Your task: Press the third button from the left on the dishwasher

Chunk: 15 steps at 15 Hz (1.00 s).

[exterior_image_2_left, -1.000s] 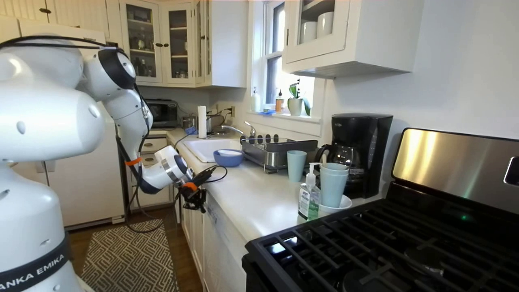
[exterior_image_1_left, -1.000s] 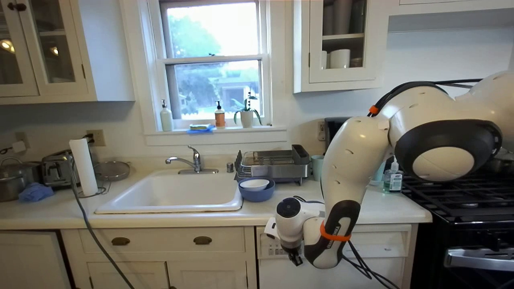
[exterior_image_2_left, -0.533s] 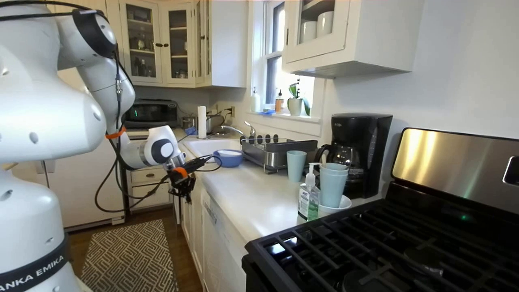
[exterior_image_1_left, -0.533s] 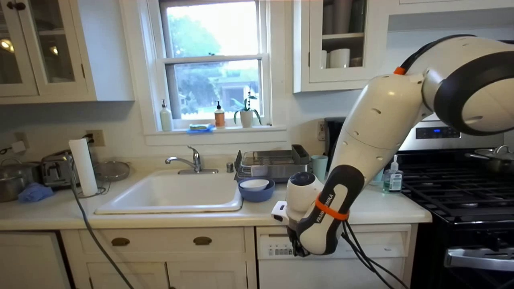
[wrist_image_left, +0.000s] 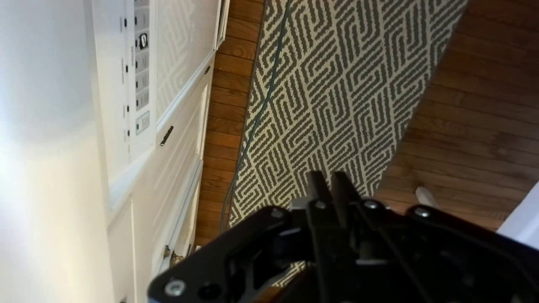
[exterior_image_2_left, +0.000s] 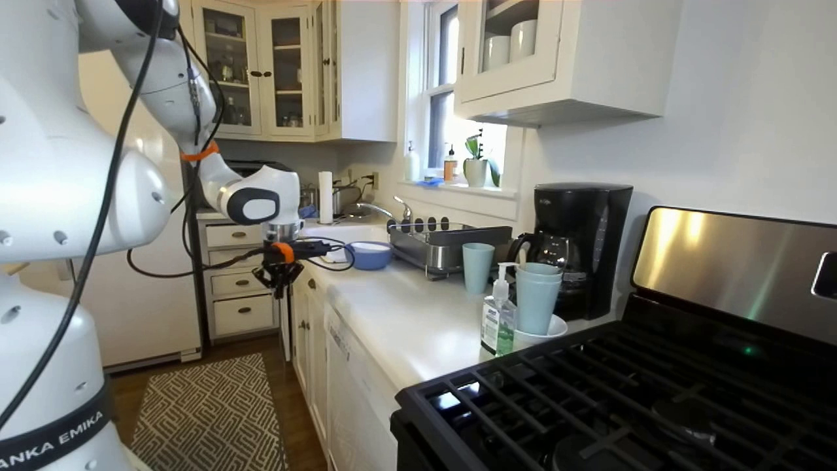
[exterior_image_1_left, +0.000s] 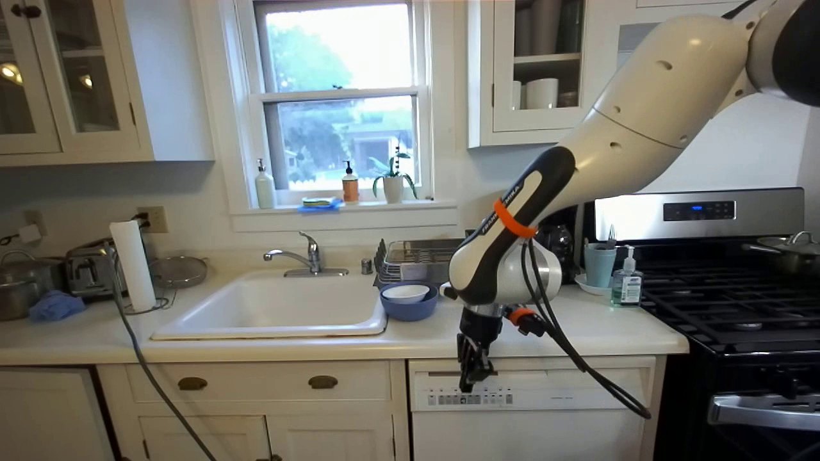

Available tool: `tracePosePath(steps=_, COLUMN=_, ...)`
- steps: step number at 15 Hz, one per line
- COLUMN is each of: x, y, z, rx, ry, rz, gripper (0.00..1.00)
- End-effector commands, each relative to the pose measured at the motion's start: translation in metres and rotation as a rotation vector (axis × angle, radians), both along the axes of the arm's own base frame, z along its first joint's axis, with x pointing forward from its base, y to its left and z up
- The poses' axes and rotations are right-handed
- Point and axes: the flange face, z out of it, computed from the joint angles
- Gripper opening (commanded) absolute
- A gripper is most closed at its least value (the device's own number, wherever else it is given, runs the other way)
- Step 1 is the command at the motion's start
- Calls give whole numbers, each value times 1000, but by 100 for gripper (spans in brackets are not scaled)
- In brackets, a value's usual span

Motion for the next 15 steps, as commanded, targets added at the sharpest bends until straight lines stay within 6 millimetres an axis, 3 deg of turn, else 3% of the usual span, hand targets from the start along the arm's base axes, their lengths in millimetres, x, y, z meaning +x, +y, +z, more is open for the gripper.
tracePosePath(steps=1, x=8, y=-69, z=20, rx=110, ry=14, rz=-179, gripper=41)
tracePosePath(steps=4, x=14, y=-126, z=44, rx=160, ry=1, rz=-365, gripper=62)
tracePosePath(steps=7, x=7, y=-162, z=69, rx=126, ry=-39, rz=-548, gripper=82)
tracePosePath(steps=10, x=-8, y=-178, z=85, rx=42, ry=-74, rz=-692, gripper=99)
tracePosePath(steps=15, x=-40, y=-174, z=110, rx=-54, ry=-102, rz=-922, gripper=100)
